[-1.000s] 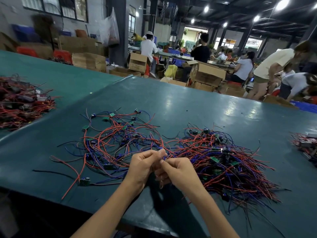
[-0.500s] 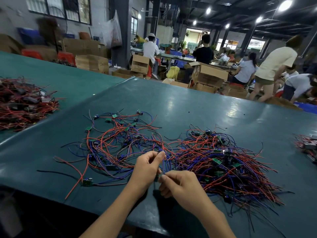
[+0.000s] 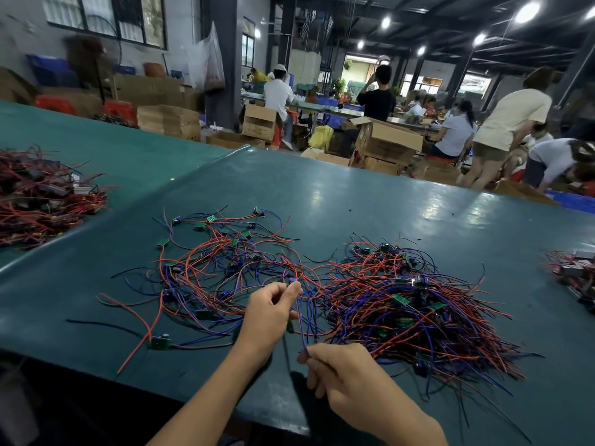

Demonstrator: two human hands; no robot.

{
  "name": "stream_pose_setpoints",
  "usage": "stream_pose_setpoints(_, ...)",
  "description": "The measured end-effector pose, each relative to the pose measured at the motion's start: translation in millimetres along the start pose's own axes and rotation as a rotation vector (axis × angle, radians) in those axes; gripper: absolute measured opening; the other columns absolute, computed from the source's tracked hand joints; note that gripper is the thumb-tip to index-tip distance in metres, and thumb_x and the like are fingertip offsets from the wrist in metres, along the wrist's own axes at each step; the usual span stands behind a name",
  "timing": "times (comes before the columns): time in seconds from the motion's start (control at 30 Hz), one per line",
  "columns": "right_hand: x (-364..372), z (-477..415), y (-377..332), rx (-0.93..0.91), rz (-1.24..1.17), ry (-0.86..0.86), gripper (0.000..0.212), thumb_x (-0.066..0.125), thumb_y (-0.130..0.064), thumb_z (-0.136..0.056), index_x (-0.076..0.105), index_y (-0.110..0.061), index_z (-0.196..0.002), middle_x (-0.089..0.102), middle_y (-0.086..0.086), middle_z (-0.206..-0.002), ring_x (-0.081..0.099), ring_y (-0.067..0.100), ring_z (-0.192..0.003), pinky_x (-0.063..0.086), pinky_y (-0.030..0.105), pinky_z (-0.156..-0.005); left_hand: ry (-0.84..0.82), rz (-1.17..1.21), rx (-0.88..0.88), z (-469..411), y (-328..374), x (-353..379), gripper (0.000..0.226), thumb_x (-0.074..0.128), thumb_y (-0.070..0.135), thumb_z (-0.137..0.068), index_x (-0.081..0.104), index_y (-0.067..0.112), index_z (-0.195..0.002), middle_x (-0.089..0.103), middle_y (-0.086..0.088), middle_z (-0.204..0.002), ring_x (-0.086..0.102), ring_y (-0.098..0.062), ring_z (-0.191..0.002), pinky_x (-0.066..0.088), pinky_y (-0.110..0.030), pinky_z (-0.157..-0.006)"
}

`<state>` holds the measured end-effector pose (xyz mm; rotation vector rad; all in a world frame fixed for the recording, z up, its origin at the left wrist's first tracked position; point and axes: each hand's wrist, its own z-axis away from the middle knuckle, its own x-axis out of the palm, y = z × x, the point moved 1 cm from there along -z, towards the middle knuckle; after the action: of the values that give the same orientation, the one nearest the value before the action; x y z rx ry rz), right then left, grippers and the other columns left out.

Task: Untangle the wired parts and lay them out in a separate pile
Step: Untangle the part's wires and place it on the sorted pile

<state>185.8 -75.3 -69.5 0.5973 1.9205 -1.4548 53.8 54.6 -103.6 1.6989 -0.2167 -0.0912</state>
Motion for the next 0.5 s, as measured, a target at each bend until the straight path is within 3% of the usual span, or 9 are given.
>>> stream_pose_setpoints(0.1,3,2,6,-0.035,-0.043,0.085,0.032,0.049,-0.027,-0.105,0.061,-0.015,-0.079,0.065,-0.006,-0.067,0.061,0.013,-0.056,0.05,0.039,-0.058,0.048,0.125,-0.027,-2,1,1,0.047,0.066,0.042,-0.089,0.069,-0.005,-0.089,0.039,0.01,-0.056,0.048,-0.008,-0.056,0.06,-0.032,-0.067)
stream_pose_setpoints(0.23,8,7,14,-0.081,-0.08,0.218,0.039,0.055,-0.038,-0.104,0.062,-0.016,-0.073,0.06,-0.005,-0.057,0.054,0.012,-0.045,0.045,0.038,-0.049,0.064,0.186,-0.084,-4,0,2,0.037,0.065,0.034,-0.096,0.07,-0.002,-0.093,0.041,0.013,-0.054,0.054,-0.006,-0.053,0.062,-0.046,-0.076)
stream_pose_setpoints(0.37,11,6,16,-0.086,-0.152,0.335,0.04,0.062,-0.042,-0.1,0.073,-0.009,-0.08,0.057,-0.004,-0.05,0.049,0.01,-0.039,0.044,0.035,-0.044,0.114,0.252,-0.131,-6,2,2,0.033,0.064,0.033,-0.096,0.071,0.0,-0.092,0.055,0.014,-0.057,0.054,-0.007,-0.061,0.062,-0.042,-0.075)
stream_pose_setpoints(0.43,10,6,16,-0.046,-0.179,0.355,0.036,0.063,-0.043,-0.099,0.076,-0.012,-0.086,0.057,-0.003,-0.049,0.05,0.011,-0.037,0.046,0.033,-0.043,0.113,0.259,-0.136,-6,3,3,0.031,0.061,0.031,-0.099,0.07,0.001,-0.094,0.05,0.015,-0.05,0.05,-0.005,-0.057,0.062,-0.041,-0.077)
stream_pose_setpoints(0.5,9,7,17,0.004,-0.219,0.333,0.018,0.065,-0.033,-0.099,0.079,-0.022,-0.095,0.063,-0.003,-0.053,0.056,0.013,-0.038,0.048,0.027,-0.045,0.108,0.273,-0.143,-4,6,3,0.03,0.059,0.029,-0.1,0.07,0.001,-0.097,0.04,0.013,-0.05,0.044,-0.008,-0.056,0.062,-0.041,-0.077)
